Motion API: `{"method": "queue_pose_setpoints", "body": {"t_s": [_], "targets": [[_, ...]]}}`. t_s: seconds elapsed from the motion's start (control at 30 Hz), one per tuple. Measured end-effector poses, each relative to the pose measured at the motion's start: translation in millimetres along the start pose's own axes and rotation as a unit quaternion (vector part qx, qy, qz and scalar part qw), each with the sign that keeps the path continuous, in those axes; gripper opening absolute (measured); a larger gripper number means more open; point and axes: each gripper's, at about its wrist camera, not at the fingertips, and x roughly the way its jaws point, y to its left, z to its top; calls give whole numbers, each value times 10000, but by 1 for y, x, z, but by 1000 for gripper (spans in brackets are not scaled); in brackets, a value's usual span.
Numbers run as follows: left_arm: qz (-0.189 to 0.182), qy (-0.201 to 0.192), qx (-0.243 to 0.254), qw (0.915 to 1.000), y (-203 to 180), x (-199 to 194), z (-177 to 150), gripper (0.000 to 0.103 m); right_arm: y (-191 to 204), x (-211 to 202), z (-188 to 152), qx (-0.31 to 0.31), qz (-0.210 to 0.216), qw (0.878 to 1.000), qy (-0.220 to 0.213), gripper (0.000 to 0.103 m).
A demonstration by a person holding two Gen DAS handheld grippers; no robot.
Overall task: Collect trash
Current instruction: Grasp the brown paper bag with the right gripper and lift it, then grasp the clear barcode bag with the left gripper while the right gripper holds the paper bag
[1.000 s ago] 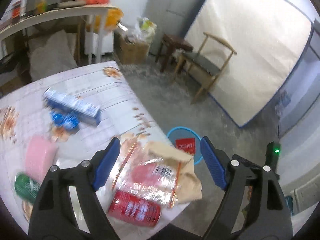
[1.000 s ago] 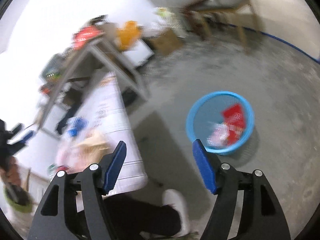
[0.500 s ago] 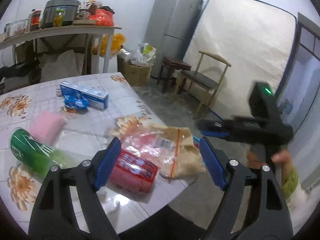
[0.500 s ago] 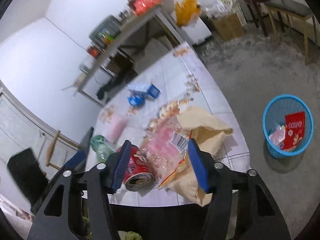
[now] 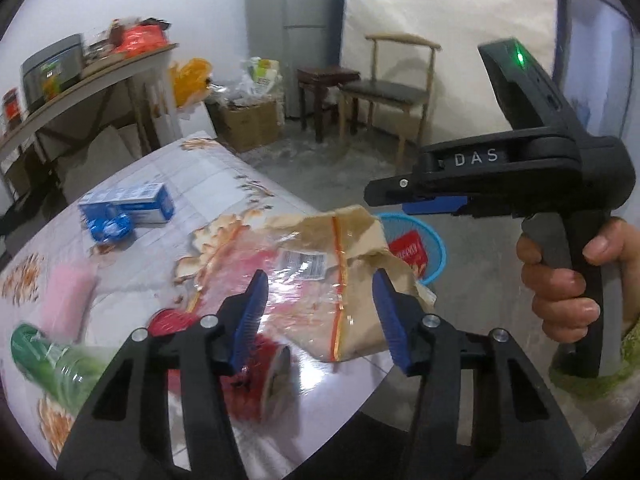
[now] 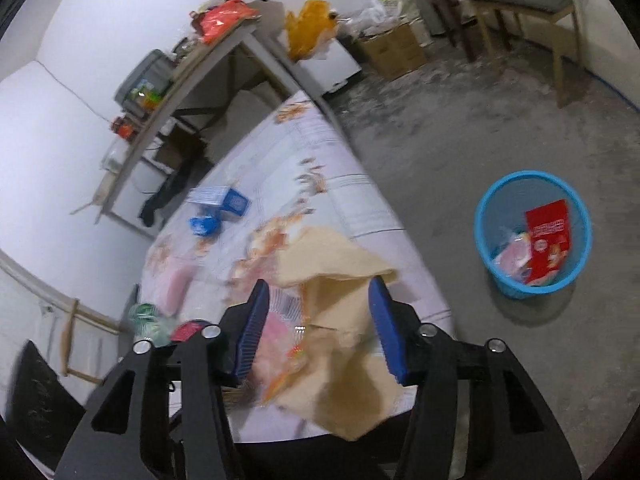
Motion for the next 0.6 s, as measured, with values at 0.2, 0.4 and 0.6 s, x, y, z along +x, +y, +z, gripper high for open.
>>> {"method": "queue_pose_setpoints", "body": {"t_s": [0.2,0.4,0.6], "targets": [[79,465,368,9982,-14,31,4,46,-20,3,-8,112,174,9998,84,56],[65,899,434,9950,-21,55,4,45,-35,21,-16,394,676,9963,345,56],[232,1094,360,9931,-18,66,6,30,-42,37,-27,576,939,9926,508,56]]}}
